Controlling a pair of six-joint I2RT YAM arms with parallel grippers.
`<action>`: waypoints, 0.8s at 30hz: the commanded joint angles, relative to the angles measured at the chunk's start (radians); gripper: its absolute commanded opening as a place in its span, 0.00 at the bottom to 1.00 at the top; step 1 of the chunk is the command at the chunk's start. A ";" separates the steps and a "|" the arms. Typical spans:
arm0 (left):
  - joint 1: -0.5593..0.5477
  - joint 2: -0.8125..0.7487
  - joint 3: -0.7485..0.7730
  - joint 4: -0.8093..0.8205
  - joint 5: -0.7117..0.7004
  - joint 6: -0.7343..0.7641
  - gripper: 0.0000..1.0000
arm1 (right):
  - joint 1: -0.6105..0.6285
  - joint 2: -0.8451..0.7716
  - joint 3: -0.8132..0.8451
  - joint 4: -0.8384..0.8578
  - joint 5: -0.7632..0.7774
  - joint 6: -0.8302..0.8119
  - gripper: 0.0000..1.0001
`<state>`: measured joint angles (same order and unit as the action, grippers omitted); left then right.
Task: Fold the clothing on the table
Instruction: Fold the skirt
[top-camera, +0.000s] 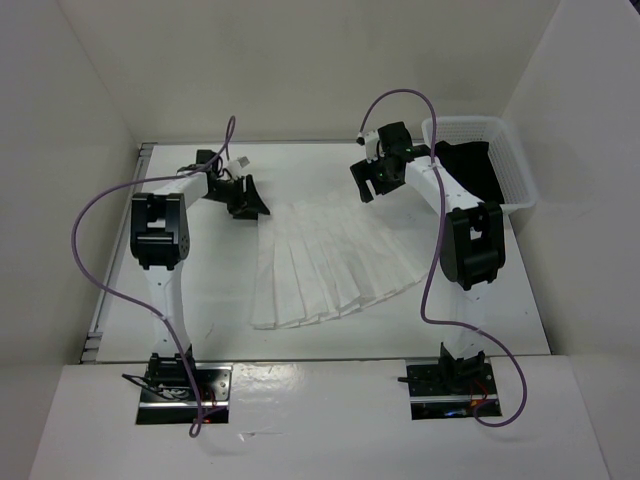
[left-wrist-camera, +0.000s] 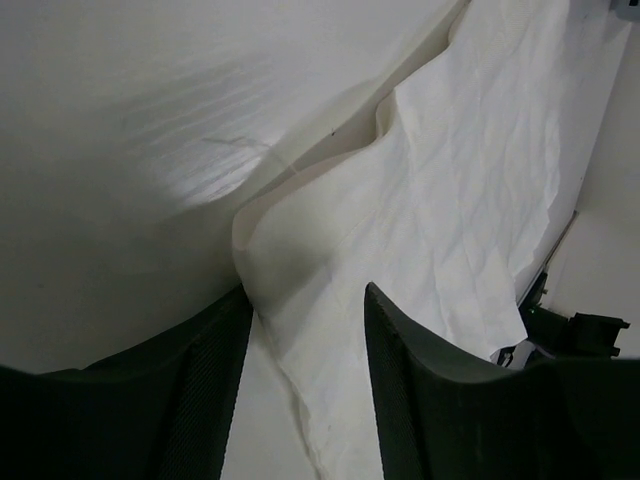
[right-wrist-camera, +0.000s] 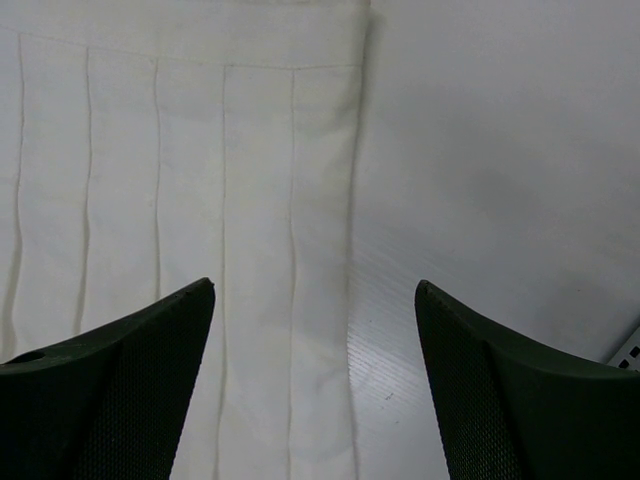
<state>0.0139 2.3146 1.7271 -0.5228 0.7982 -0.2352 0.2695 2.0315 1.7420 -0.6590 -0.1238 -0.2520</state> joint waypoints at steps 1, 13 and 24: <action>-0.020 0.092 0.018 -0.006 -0.093 0.013 0.56 | -0.001 -0.031 0.019 -0.008 -0.004 -0.013 0.85; -0.029 0.152 0.181 -0.071 -0.155 0.033 0.00 | -0.001 -0.019 0.030 0.001 0.006 -0.004 0.84; -0.029 0.293 0.528 -0.298 -0.205 0.195 0.00 | -0.095 0.217 0.310 -0.079 -0.290 0.028 0.83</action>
<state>-0.0196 2.5652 2.2257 -0.7406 0.6609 -0.1223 0.2253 2.1933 1.9575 -0.6788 -0.2691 -0.2394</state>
